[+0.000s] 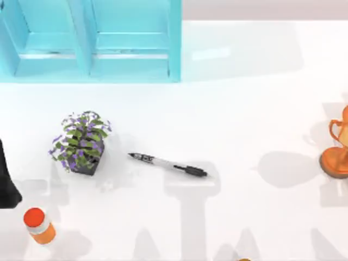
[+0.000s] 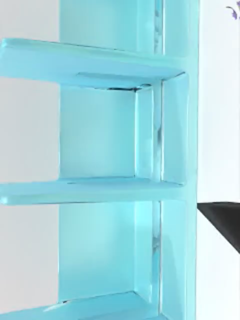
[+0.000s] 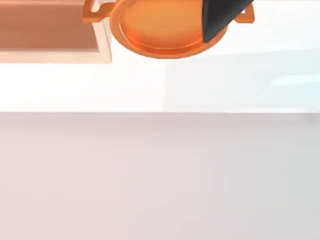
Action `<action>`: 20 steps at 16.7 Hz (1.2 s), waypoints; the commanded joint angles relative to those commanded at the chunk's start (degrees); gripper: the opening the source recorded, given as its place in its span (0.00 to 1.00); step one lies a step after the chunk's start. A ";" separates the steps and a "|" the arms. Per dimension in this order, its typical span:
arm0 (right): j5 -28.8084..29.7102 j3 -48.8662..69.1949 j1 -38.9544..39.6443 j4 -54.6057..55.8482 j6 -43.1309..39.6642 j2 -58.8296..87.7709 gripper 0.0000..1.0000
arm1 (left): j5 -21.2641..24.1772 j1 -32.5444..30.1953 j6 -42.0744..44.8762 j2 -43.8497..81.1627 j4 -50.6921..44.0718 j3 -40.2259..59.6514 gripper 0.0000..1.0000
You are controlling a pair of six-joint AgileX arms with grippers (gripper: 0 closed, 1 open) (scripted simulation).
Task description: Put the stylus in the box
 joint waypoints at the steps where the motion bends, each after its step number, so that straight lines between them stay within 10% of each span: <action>1: 0.00 0.00 0.00 0.00 0.00 0.00 1.00 | 0.00 0.00 0.00 0.00 0.00 0.00 1.00; 10: -1.61 15.63 6.55 -13.55 -4.12 15.35 1.00 | 0.00 0.00 0.00 0.00 0.00 0.00 1.00; 20: -5.26 74.66 21.71 -41.69 -15.07 61.90 1.00 | 0.00 0.00 0.00 0.00 0.00 0.00 1.00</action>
